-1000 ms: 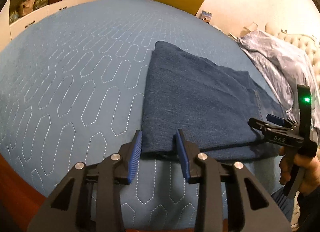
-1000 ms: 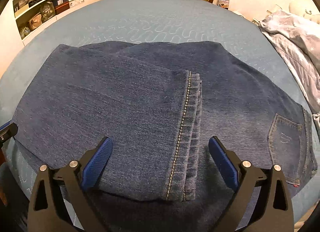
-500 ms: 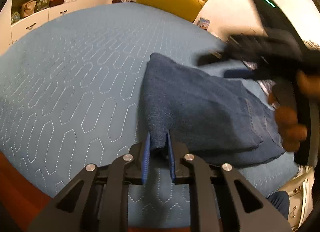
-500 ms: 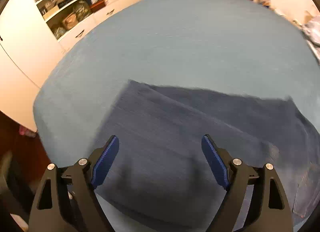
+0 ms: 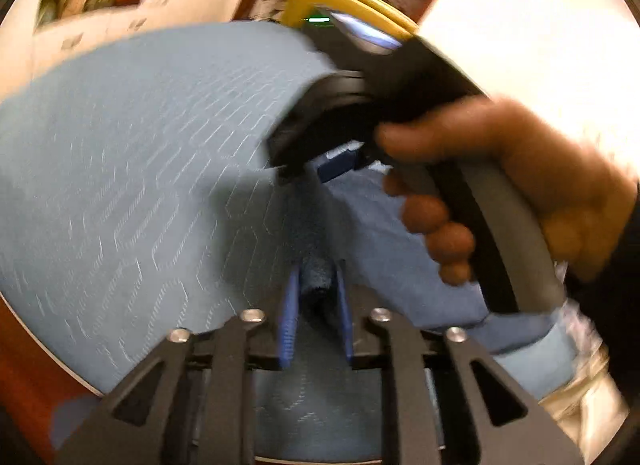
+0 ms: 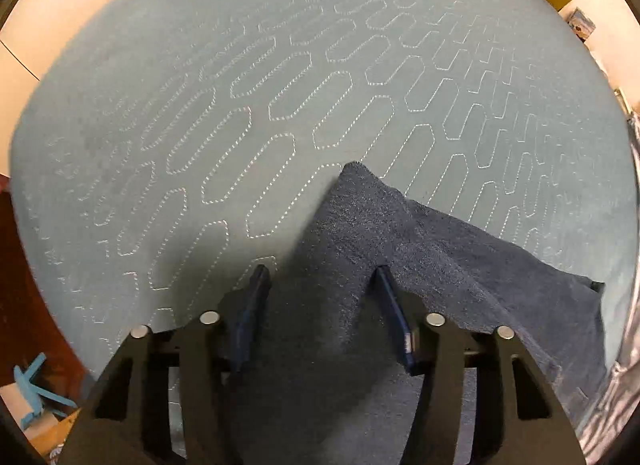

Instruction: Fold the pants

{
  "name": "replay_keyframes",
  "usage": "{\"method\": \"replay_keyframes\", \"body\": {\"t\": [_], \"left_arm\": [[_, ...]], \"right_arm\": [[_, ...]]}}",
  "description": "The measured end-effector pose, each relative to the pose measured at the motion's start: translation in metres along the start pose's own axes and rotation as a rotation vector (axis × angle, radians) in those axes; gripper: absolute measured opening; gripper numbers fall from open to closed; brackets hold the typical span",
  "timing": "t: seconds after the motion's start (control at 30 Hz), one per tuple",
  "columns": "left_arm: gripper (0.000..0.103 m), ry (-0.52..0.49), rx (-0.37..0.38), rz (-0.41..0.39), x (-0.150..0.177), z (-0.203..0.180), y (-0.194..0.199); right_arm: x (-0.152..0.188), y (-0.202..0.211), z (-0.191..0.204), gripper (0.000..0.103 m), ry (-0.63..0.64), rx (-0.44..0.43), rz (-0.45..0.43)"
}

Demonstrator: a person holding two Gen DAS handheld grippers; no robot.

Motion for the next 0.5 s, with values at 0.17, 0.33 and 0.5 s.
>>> {"method": "replay_keyframes", "body": {"t": [0.17, 0.33, 0.5], "left_arm": [[0.067, 0.129, 0.039, 0.046, 0.016, -0.002, -0.013], [0.026, 0.237, 0.000, 0.063, 0.021, 0.004, -0.037], [0.011, 0.045, -0.083, 0.000, 0.013, -0.047, -0.024]], "right_arm": [[0.004, 0.016, -0.007, 0.025, -0.046, -0.050, -0.030], [0.015, 0.021, -0.016, 0.021, -0.072, -0.088, -0.057], [0.030, 0.055, -0.053, 0.014, -0.164, -0.229, -0.127]]}}
Point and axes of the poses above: each gripper's, at about its wrist camera, not at the fingertips, and y roughly against the way its jaws point, z to its left, x to its underside, the point moved 3 cm from there along -y, roughly the way its jaws point, and after that the axes turned 7 degrees about y, right-handed, at the moved point
